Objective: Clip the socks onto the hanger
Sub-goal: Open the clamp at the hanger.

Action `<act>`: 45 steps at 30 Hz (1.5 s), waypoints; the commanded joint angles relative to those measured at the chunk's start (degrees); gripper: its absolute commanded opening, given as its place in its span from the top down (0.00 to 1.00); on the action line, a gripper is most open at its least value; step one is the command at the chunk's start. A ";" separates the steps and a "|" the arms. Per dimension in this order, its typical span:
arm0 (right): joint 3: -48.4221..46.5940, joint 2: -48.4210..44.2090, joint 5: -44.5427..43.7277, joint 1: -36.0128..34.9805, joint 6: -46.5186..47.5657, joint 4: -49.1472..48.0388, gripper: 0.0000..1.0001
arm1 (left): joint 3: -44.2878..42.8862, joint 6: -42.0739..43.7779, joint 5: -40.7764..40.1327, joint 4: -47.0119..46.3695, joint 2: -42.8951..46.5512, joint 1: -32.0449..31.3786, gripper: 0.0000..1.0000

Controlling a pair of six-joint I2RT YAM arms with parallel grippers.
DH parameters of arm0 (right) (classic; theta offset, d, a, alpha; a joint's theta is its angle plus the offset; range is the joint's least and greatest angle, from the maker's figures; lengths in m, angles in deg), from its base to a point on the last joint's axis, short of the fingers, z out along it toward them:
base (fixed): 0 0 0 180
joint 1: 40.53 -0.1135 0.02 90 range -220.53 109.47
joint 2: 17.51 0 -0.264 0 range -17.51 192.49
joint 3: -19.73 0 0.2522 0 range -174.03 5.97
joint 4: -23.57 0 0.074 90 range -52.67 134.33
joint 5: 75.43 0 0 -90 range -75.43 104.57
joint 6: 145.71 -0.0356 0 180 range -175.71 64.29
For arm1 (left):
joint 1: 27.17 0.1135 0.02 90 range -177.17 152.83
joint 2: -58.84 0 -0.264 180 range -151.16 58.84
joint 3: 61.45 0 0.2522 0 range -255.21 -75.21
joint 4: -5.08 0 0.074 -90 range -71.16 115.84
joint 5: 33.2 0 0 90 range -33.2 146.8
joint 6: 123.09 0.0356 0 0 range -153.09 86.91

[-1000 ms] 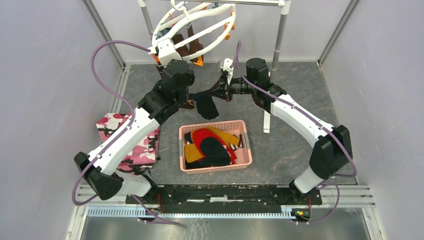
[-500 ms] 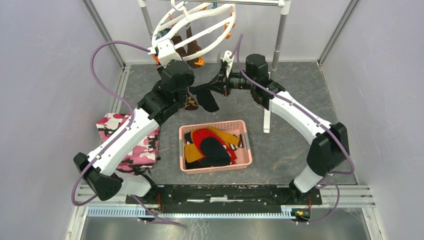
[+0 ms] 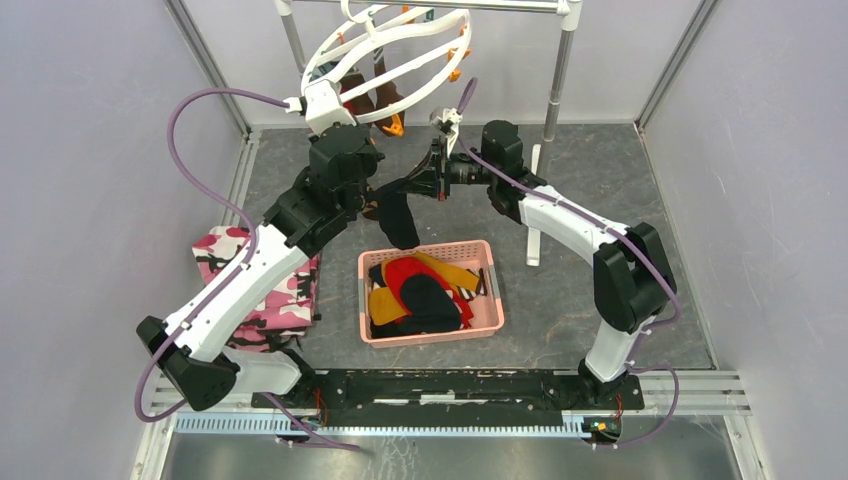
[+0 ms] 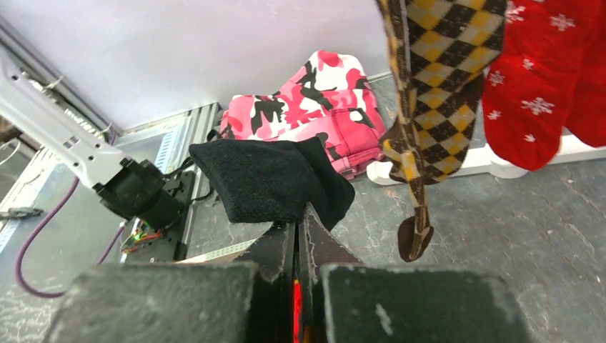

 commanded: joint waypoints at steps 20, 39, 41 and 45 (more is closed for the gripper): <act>-3.87 -15.82 -30.13 -2.63 51.37 39.79 1.00 | -0.32 -3.65 1.66 -2.46 -0.25 1.00 0.98; -8.46 -17.70 -42.60 -17.65 76.64 69.57 1.00 | 0.78 -4.63 3.83 -3.17 -0.80 1.09 0.98; -6.85 -18.40 -43.80 -19.07 75.09 69.67 1.00 | 0.81 -4.72 3.98 -3.13 -0.71 1.08 0.98; -1.30 -19.48 -45.71 -21.45 69.24 65.27 1.00 | 0.88 -4.79 4.01 -2.86 -0.14 1.09 0.98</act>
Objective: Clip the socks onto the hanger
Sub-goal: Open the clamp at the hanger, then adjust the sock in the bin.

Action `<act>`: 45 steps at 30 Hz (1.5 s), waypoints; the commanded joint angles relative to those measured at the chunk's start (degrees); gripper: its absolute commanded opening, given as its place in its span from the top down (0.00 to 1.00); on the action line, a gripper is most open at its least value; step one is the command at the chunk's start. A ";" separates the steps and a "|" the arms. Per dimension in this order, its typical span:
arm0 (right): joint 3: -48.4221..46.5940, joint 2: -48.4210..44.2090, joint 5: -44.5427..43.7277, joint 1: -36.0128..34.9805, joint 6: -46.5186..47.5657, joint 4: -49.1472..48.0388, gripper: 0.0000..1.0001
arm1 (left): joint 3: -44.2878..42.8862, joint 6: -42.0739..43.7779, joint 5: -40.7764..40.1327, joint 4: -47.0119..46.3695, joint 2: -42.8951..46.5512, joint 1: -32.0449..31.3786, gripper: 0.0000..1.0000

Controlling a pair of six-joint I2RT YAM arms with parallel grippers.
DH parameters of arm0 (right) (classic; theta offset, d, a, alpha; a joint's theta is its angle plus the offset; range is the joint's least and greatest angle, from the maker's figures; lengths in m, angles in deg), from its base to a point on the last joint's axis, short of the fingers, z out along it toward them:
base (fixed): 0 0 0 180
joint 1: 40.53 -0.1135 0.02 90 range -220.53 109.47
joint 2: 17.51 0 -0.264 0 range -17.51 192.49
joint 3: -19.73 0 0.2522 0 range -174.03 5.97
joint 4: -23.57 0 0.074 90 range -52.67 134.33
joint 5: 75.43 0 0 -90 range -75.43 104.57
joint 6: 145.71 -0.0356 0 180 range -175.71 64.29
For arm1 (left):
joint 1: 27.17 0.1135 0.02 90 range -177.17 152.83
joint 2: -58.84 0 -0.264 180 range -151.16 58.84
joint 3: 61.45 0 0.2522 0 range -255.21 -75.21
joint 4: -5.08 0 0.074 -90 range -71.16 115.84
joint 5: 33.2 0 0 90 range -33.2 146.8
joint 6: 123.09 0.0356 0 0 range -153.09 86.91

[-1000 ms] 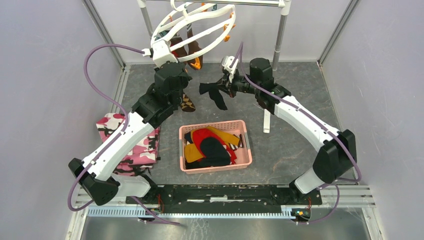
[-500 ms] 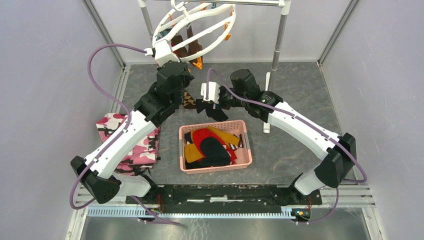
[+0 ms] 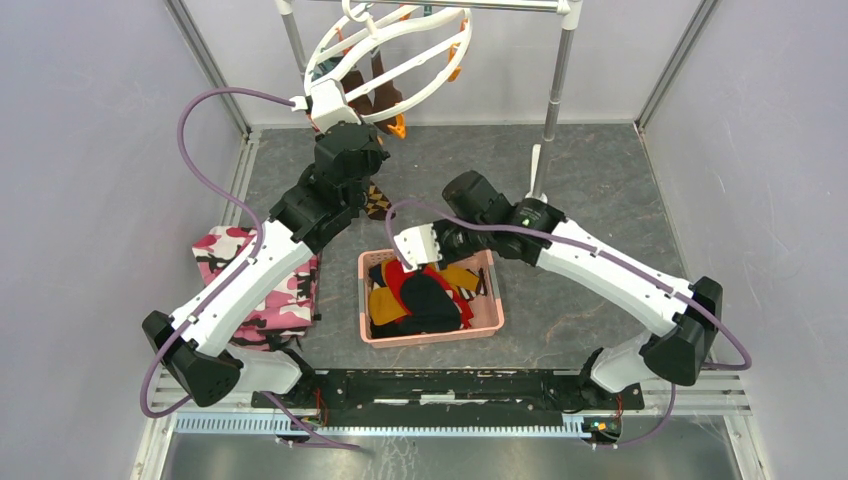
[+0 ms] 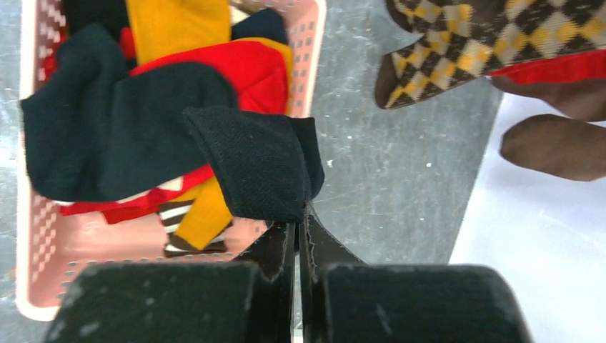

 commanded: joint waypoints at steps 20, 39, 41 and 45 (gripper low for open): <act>24.27 0.12 -0.77 -6.82 -6.99 -13.64 0.79 | 1.24 -2.71 0.76 -1.48 1.89 0.24 0.98; 28.44 -7.31 -0.15 -6.72 -3.06 -18.55 0.47 | 1.52 -2.89 1.44 -1.48 2.15 0.24 0.98; 29.08 -7.21 1.05 -6.71 -1.71 -18.98 0.48 | 1.49 -2.89 1.44 -1.48 2.16 0.20 0.98; 29.83 -6.79 2.82 -6.72 0.43 -19.27 0.58 | 1.50 -2.97 1.58 -1.39 2.29 0.19 0.98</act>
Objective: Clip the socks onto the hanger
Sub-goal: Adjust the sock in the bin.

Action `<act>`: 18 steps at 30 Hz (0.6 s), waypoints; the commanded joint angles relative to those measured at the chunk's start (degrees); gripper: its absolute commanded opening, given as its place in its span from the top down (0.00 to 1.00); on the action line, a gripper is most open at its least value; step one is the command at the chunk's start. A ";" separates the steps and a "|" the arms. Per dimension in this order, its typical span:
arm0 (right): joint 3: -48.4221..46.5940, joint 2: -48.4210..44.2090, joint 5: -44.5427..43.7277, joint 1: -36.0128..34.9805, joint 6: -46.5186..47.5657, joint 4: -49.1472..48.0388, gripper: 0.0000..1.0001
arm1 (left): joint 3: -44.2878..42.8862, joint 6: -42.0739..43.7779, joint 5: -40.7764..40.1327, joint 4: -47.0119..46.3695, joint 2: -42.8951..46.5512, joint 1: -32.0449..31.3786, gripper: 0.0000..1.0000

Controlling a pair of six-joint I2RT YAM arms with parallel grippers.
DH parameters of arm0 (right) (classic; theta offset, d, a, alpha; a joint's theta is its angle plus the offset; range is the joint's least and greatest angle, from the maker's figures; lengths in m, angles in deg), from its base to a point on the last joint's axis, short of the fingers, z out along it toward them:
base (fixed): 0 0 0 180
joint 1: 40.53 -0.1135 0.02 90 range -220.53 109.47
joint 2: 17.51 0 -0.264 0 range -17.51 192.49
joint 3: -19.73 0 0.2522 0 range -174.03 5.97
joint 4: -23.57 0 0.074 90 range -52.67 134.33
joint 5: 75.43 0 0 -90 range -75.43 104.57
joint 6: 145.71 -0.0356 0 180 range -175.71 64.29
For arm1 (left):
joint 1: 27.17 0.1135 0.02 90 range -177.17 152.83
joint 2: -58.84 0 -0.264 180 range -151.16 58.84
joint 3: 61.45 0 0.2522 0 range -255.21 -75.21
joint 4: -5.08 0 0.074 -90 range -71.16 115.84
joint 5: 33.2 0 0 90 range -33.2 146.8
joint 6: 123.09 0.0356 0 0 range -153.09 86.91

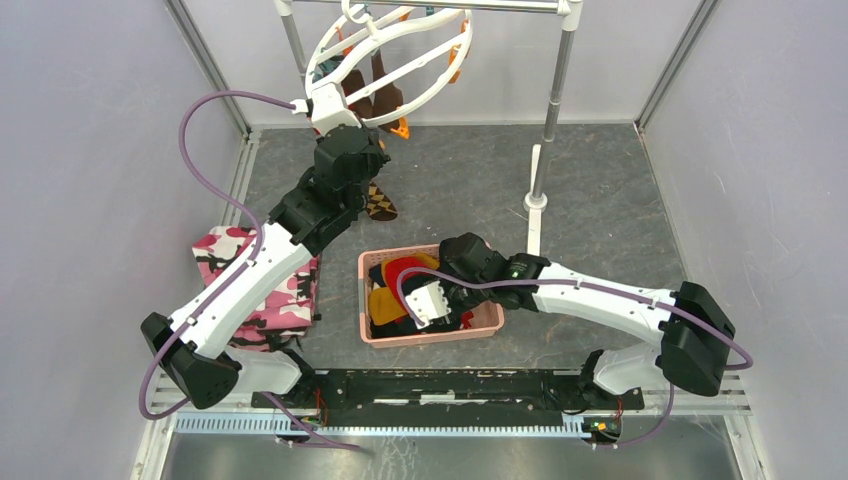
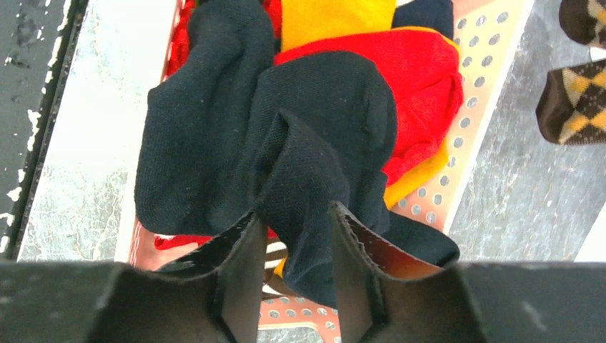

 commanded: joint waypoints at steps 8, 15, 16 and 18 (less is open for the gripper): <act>-1.13 -1.25 5.37 0.31 -0.03 -2.55 1.00 | -0.03 -2.25 0.06 -1.39 1.29 0.19 0.98; -9.84 -0.16 13.25 6.71 -7.92 1.47 1.00 | -0.19 -2.30 0.19 -1.68 1.02 0.17 0.98; -11.59 0.38 14.89 8.56 -9.70 1.82 1.00 | -0.22 -2.33 0.17 -1.66 0.98 0.19 0.98; -14.26 1.22 18.35 12.09 -13.48 1.61 1.00 | -0.24 -2.42 0.17 -1.70 1.06 0.22 0.98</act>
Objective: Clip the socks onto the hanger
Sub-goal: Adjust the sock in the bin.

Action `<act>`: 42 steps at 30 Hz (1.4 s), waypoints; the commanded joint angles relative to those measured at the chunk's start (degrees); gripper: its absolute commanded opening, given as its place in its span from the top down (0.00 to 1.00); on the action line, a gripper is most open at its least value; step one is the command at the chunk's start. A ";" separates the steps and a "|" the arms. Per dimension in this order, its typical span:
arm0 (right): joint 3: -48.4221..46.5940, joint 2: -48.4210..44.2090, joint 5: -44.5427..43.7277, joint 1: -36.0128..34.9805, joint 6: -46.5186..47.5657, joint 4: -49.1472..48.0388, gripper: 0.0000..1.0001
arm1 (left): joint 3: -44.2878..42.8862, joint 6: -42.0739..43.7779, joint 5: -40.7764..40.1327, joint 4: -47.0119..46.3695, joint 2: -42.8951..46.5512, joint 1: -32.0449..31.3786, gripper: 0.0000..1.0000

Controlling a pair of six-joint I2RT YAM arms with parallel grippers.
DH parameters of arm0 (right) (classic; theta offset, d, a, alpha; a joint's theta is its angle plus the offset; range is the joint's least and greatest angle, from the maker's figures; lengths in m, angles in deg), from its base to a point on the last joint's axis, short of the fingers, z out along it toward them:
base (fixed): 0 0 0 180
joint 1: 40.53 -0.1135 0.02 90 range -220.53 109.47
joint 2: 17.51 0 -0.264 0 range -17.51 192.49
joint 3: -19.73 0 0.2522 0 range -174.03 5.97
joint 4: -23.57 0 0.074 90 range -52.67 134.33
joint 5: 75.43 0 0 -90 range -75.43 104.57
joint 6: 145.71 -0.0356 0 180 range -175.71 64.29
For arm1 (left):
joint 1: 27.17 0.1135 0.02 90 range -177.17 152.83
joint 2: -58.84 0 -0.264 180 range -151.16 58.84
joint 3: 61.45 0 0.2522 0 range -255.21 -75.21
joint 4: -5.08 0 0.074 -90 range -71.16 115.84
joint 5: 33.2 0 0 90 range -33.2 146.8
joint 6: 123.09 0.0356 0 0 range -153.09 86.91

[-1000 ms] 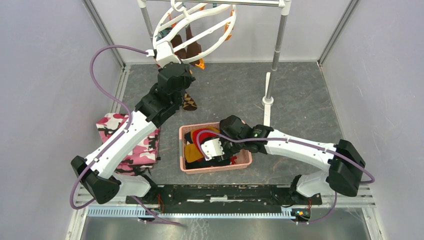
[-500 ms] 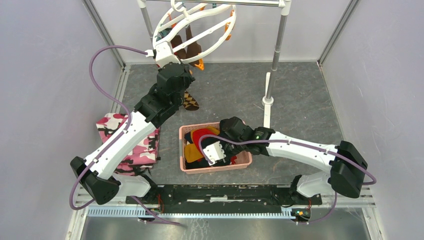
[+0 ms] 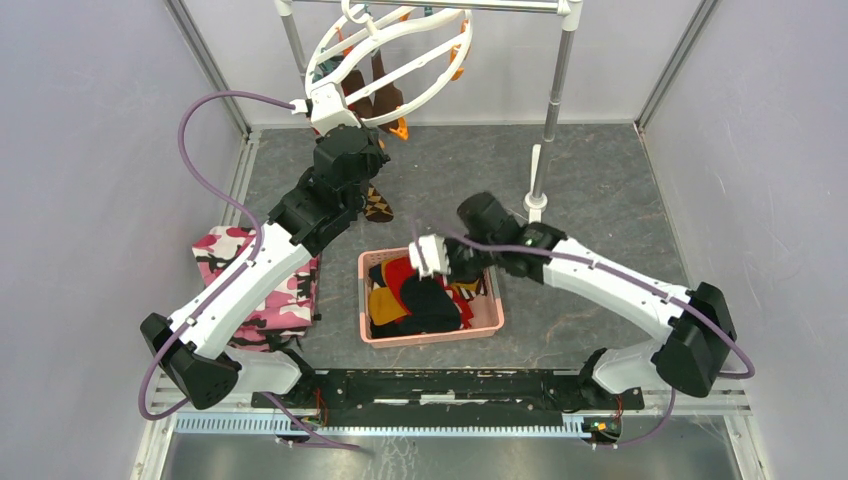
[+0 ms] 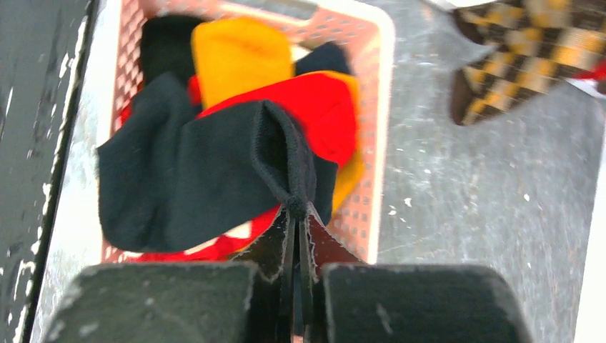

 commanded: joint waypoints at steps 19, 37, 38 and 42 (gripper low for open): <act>-9.04 1.18 -4.02 9.49 -48.44 -31.65 1.00 | -0.10 -3.20 1.03 -1.82 1.31 0.20 0.98; -19.38 8.21 -5.59 11.50 -53.52 -30.14 1.00 | -0.10 -3.37 1.56 -1.69 1.11 0.21 0.98; -19.59 8.29 -5.80 11.56 -53.51 -30.01 1.00 | -0.16 -3.37 1.64 -1.72 1.07 0.22 0.98; -20.03 8.71 -6.03 11.72 -53.83 -29.98 1.00 | -0.15 -3.29 1.75 -1.74 0.98 0.19 0.98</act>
